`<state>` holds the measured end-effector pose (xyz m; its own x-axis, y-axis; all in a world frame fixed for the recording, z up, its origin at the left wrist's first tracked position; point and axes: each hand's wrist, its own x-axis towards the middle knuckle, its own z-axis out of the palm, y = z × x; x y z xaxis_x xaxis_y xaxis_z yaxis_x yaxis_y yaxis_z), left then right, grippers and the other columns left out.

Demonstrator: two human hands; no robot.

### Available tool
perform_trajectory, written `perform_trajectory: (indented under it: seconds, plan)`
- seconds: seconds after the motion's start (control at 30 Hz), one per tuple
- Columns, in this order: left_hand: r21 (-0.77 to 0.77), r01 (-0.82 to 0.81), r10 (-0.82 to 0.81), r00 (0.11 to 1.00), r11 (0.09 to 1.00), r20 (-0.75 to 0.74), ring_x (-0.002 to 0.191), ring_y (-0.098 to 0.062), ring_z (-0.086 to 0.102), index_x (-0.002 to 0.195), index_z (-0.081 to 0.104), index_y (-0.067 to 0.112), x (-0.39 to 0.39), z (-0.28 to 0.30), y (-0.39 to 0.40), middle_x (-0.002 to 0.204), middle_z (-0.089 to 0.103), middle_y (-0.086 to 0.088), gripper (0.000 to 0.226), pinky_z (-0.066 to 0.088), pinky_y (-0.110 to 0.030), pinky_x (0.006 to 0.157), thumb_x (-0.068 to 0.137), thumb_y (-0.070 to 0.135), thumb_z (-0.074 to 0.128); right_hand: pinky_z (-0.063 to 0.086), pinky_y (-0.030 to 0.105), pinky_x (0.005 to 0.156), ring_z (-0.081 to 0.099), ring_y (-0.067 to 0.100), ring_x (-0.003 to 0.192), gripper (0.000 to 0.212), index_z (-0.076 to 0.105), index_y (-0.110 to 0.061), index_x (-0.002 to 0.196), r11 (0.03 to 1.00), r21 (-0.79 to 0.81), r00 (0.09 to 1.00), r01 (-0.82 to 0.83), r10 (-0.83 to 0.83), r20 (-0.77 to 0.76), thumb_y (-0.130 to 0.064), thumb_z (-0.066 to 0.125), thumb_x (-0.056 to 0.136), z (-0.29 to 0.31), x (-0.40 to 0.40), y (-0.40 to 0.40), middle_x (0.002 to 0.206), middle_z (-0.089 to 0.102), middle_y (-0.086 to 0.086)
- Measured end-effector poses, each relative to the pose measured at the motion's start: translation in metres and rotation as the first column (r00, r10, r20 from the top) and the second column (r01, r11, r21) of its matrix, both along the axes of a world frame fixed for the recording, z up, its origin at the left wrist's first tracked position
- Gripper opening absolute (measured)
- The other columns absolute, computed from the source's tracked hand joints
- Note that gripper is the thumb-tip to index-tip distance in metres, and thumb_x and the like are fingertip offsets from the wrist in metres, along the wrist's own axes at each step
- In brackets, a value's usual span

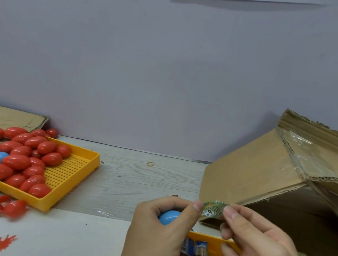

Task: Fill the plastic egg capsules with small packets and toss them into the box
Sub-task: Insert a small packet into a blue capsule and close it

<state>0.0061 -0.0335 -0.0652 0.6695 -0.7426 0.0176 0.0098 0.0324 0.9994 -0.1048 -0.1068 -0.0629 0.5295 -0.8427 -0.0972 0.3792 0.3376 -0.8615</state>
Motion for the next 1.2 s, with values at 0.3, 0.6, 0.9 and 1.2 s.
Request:
perform_trajectory:
  seconds: [0.3, 0.6, 0.9, 1.2]
  plan:
    - [-0.022, 0.018, -0.02, 0.994, 1.0, -0.107, 0.045, -0.013, 0.044, 0.063, 0.077, 0.023, 0.005, -0.006, -0.003, 0.048, 0.051, 0.004, 0.03, 0.04, -0.029, 0.051, 0.054, 0.047, 0.092, 0.045, 0.012, 0.049, 0.06, 0.006, 0.052, 0.043, 0.077, -0.012, 0.076, 0.923, -0.382, 0.99, -0.044, -0.011, -0.139, -0.042, 0.089, 0.046, 0.0, -0.007, 0.0, 0.085, 0.076, 0.009]
    - [-0.133, -0.113, 0.136, 0.974, 0.985, 0.181, 0.057, -0.003, 0.06, 0.062, 0.076, 0.039, -0.001, 0.0, 0.0, 0.068, 0.064, 0.003, 0.027, 0.045, -0.01, 0.05, 0.073, 0.014, 0.079, 0.045, 0.018, 0.048, 0.058, 0.015, 0.061, 0.083, 0.08, -0.024, 0.087, 0.933, -0.359, 0.985, -0.031, -0.033, -0.172, -0.08, 0.081, 0.027, 0.005, -0.008, 0.002, 0.076, 0.074, 0.011]
    - [-0.236, 0.002, 0.183, 0.624, 0.972, 0.76, 0.059, -0.002, 0.052, 0.087, 0.078, 0.036, 0.004, -0.013, -0.005, 0.065, 0.05, 0.011, 0.017, 0.038, -0.007, 0.054, 0.075, 0.025, 0.075, 0.027, 0.016, 0.035, 0.035, 0.014, 0.044, 0.082, 0.074, -0.034, 0.089, 0.98, -0.191, 0.985, -0.064, 0.031, -0.17, -0.067, 0.09, 0.016, 0.007, -0.01, -0.004, 0.057, 0.059, 0.007]
    - [0.02, -0.004, 0.0, 0.981, 1.0, 0.193, 0.048, -0.006, 0.057, 0.081, 0.069, 0.052, -0.005, -0.001, 0.0, 0.062, 0.063, 0.007, 0.023, 0.052, -0.021, 0.05, 0.077, 0.03, 0.078, 0.038, 0.006, 0.04, 0.056, 0.004, 0.04, 0.078, 0.073, -0.029, 0.092, 0.954, -0.3, 0.99, -0.023, -0.019, -0.137, -0.064, 0.091, 0.024, 0.006, -0.007, -0.001, 0.068, 0.072, 0.012]
